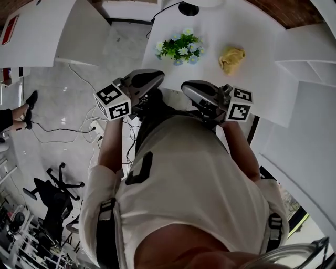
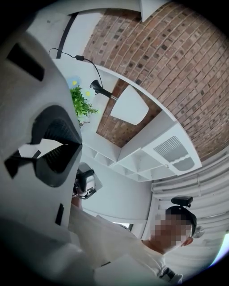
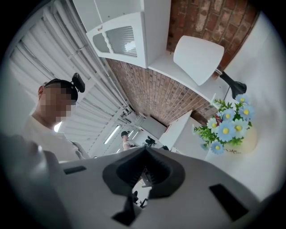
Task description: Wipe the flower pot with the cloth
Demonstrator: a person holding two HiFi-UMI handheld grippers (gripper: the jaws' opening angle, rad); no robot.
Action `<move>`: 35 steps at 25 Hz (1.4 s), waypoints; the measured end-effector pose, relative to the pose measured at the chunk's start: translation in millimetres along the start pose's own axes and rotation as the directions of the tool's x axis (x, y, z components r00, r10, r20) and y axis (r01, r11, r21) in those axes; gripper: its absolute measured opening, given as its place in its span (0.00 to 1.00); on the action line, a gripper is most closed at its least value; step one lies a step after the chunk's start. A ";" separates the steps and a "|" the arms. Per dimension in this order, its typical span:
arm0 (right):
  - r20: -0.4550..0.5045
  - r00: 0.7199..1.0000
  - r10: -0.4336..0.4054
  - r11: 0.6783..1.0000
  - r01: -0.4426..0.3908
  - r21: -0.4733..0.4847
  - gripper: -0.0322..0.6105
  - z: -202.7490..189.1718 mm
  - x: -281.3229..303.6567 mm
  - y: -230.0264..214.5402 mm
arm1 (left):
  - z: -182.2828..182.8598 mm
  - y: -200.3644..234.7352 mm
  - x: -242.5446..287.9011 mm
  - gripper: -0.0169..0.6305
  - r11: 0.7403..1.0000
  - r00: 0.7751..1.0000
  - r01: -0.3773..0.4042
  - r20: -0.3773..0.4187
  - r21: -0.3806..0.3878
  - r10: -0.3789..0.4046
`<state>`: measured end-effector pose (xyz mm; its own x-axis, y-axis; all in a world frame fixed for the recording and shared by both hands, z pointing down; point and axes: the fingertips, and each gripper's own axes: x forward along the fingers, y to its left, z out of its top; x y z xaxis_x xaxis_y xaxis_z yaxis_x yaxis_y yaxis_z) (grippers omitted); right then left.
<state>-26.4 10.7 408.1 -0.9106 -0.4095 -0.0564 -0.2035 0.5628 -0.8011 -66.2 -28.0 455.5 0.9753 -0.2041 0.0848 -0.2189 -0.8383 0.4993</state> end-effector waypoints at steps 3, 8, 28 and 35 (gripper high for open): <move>0.016 1.000 0.009 1.000 -0.009 0.000 0.07 -3.3 -14.5 3.6 | -6.2 -16.3 5.1 0.06 1.000 1.000 -0.009 -0.006 -0.011 0.009; 0.035 0.999 -0.012 0.999 0.011 0.036 0.07 -10.2 -32.4 -2.1 | 1.2 -43.2 14.3 0.06 0.998 0.998 0.060 0.006 -0.036 -0.060; -0.124 0.990 -0.074 0.996 0.080 0.045 0.07 -117.5 -150.1 58.8 | -102.9 -166.2 11.6 0.06 0.984 0.989 -0.147 -0.024 -0.101 0.145; -0.226 0.970 -0.094 0.996 0.093 -0.015 0.07 -135.0 -114.6 76.2 | -123.2 -139.0 -54.7 0.06 0.953 0.965 -0.263 -0.041 -0.153 0.259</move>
<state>13.9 197.4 434.0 -0.9449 -0.2880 0.1556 -0.2931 0.5331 -0.7937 -85.3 162.0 487.7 0.8855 -0.3936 0.2469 -0.4600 -0.6674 0.5856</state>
